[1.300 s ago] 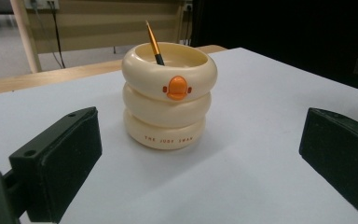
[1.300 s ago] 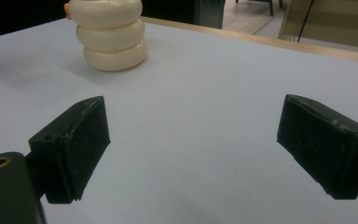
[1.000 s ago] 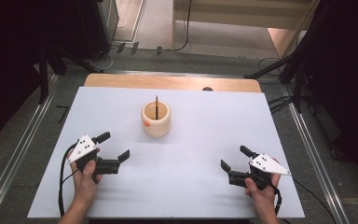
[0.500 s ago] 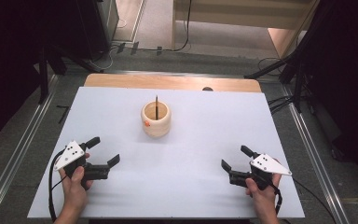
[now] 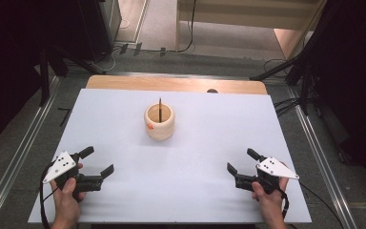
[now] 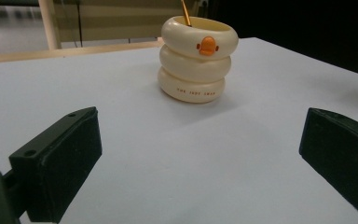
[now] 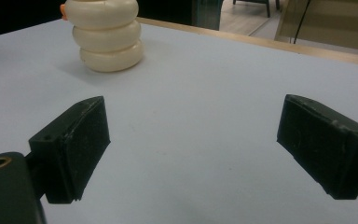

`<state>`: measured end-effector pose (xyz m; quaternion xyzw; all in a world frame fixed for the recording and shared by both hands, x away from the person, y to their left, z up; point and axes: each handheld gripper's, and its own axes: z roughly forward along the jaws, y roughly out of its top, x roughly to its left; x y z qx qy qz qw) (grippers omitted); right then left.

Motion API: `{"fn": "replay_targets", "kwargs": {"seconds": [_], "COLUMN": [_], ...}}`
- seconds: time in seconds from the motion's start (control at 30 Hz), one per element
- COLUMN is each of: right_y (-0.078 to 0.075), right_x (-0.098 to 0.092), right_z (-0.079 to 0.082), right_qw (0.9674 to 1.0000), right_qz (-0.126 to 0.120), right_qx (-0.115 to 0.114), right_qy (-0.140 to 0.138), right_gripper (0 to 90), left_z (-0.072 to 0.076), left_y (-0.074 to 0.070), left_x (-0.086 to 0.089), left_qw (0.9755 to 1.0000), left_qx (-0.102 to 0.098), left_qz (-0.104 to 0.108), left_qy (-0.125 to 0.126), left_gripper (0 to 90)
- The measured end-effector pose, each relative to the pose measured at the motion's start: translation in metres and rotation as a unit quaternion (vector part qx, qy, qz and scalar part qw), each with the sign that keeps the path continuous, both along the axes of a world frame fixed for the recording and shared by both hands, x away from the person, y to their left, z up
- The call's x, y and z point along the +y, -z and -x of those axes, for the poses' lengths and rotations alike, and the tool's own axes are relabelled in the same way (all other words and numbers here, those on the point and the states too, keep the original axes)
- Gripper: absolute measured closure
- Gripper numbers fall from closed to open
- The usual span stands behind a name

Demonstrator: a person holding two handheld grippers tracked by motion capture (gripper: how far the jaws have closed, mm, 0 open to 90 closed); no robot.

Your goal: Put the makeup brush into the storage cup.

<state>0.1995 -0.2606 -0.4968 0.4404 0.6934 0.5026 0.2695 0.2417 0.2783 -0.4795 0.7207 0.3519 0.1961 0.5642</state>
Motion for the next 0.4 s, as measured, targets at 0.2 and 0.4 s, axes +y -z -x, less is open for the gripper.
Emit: {"fn": "replay_targets", "kwargs": {"seconds": [0.2,0.4], "right_y": [-0.0001,-0.0001], "right_x": [0.0006,-0.0002], "right_z": [0.0005,0.0009], "right_qw": [1.0000,1.0000], "right_qz": [0.003,0.004], "right_qx": [-0.002,-0.007], "right_qy": [-0.001,-0.002], "right_gripper": [9.5,8.7], "left_z": [-0.0004,-0.0020], "left_y": [0.0016,0.0007], "left_x": [-0.0022,-0.0024], "left_qw": [1.0000,1.0000], "left_qx": [0.001,-0.003], "left_qz": [-0.005,-0.007], "left_qy": [0.004,0.003], "left_gripper": [0.0,0.0]}}
